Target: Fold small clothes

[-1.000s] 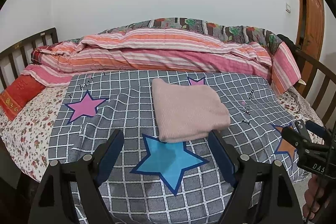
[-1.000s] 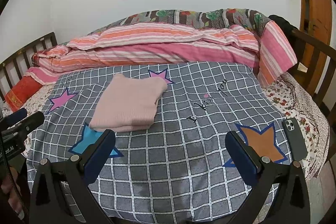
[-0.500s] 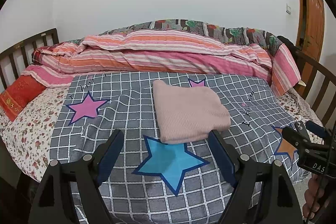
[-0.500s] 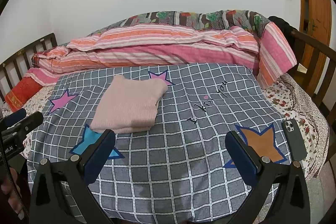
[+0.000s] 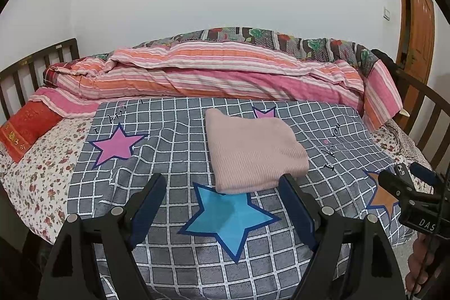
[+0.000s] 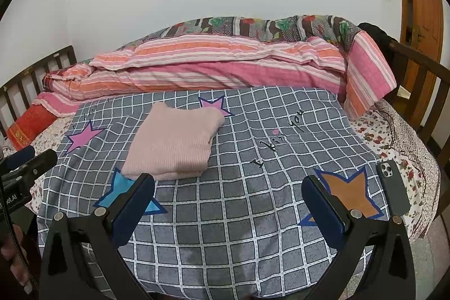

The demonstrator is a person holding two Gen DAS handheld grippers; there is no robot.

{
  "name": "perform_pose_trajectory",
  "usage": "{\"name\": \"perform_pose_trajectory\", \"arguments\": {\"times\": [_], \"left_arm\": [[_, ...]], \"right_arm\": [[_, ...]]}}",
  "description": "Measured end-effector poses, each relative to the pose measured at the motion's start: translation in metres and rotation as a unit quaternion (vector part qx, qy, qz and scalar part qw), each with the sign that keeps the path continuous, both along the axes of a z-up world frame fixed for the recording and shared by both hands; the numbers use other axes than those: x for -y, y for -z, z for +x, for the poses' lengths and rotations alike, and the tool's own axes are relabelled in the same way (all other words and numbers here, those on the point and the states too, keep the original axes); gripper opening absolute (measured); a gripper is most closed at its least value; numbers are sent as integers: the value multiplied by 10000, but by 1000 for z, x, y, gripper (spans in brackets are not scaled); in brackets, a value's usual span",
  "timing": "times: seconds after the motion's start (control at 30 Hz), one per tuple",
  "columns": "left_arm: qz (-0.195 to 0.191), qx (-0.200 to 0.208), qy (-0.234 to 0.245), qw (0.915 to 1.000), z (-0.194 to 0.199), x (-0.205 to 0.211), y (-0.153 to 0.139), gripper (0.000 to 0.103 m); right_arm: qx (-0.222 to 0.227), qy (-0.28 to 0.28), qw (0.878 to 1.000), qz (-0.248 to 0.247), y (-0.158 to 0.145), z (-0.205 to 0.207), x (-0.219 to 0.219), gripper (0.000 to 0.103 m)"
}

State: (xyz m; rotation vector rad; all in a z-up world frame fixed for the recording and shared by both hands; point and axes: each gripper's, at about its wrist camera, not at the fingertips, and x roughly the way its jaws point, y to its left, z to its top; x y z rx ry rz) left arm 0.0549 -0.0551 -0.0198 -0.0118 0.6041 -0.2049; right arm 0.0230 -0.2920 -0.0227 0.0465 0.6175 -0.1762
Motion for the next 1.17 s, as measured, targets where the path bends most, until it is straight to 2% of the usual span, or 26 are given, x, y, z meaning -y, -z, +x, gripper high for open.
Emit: {"name": "perform_pose_trajectory", "arguments": {"times": [1.17], "left_arm": [[20,7,-89,10000,3,-1,-6,81]], "right_arm": [[2,44,9999,102,1,2,1,102]]}}
